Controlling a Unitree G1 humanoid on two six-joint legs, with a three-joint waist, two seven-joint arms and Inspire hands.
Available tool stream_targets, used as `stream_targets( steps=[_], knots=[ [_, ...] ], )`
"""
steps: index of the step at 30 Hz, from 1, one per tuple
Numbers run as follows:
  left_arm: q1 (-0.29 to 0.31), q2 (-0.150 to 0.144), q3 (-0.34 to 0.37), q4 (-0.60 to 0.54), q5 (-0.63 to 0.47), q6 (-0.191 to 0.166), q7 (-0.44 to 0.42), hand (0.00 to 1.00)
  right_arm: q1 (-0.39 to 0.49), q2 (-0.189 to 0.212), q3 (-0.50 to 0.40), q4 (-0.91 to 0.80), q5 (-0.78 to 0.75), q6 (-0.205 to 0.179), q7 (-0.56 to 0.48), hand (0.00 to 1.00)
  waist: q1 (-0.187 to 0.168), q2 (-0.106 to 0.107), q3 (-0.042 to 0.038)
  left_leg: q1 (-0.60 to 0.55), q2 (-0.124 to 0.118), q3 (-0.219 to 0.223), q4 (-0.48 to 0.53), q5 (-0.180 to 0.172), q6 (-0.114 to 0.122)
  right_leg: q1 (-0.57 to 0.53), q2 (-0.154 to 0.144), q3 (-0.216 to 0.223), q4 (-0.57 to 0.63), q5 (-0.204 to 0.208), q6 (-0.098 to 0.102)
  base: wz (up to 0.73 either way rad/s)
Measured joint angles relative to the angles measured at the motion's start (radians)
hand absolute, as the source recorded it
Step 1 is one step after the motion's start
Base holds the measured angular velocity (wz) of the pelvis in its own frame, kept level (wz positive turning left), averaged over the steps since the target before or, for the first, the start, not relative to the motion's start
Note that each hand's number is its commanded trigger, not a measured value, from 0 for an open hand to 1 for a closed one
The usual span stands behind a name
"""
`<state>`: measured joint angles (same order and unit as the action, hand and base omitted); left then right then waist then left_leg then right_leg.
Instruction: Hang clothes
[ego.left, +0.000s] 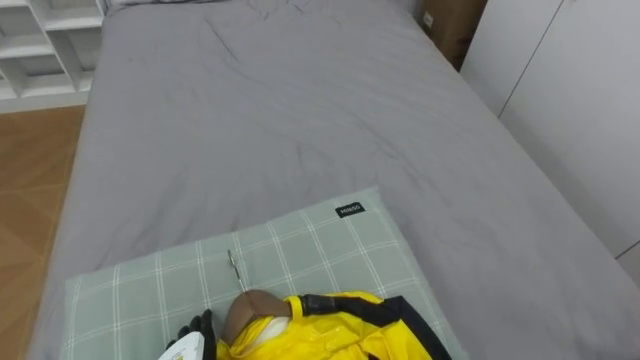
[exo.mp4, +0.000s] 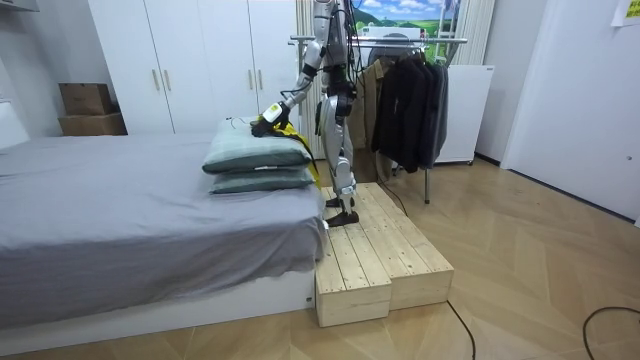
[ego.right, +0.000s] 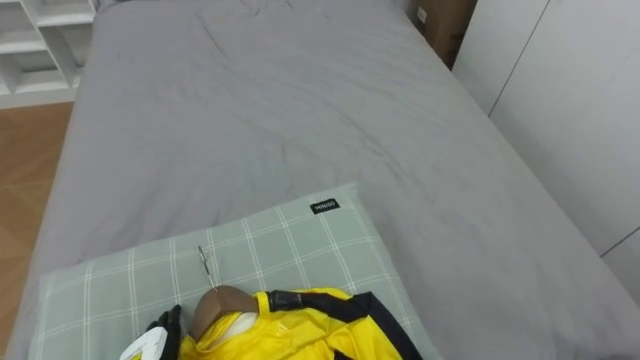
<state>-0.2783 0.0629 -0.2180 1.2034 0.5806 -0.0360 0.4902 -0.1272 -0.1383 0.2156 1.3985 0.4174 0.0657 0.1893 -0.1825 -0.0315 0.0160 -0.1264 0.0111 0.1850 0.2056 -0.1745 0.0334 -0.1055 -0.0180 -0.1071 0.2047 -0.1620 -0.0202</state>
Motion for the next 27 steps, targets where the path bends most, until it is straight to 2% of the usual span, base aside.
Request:
stream_targets(
  steps=[27],
  knots=[
    [0.0,-0.003,0.017,0.014,-0.001,-0.008,-0.002,0.0,0.0,0.004,-0.002,0.005,0.002,-0.001,0.002,0.0,-0.001,0.0,0.0006,-0.001,0.001,0.0,0.0,0.0,0.0,-0.001,0.0,-0.002,-0.001,0.0,0.0,0.0]
  ],
)
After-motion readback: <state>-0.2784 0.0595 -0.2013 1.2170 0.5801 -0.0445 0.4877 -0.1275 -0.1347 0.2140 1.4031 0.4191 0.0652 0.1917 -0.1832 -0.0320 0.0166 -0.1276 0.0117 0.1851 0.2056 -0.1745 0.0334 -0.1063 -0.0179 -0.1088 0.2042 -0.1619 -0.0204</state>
